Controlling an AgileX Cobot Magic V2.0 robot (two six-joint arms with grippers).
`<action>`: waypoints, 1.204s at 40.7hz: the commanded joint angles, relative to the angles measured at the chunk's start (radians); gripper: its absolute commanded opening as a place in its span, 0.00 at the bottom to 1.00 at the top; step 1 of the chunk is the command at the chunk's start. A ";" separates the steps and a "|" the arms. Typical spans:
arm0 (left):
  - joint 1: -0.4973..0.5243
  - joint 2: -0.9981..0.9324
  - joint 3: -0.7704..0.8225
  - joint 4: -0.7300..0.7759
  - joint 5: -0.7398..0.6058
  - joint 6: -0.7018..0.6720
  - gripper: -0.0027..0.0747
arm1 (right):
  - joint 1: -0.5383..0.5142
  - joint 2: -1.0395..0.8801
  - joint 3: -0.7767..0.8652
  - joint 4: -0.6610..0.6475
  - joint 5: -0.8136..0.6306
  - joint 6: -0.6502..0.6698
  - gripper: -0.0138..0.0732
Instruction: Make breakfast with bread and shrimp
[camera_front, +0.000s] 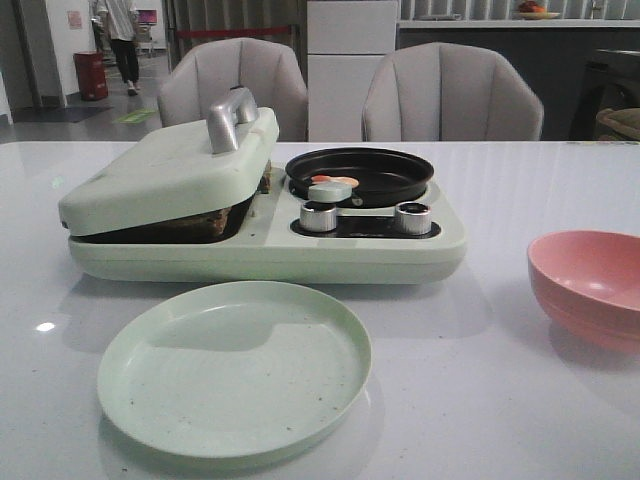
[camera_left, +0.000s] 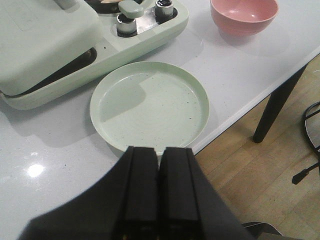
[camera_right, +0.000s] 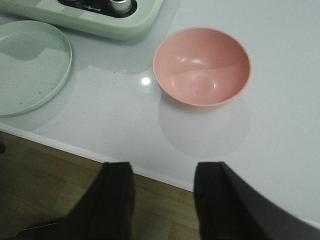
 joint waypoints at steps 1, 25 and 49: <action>-0.003 0.007 -0.028 -0.020 -0.069 -0.004 0.16 | -0.001 0.008 -0.026 0.002 -0.068 0.003 0.42; -0.003 0.007 -0.028 0.119 -0.092 -0.130 0.17 | -0.001 0.008 -0.026 0.003 -0.092 0.003 0.20; -0.003 0.007 -0.028 0.187 -0.092 -0.221 0.16 | -0.001 0.008 -0.026 0.003 -0.092 0.003 0.20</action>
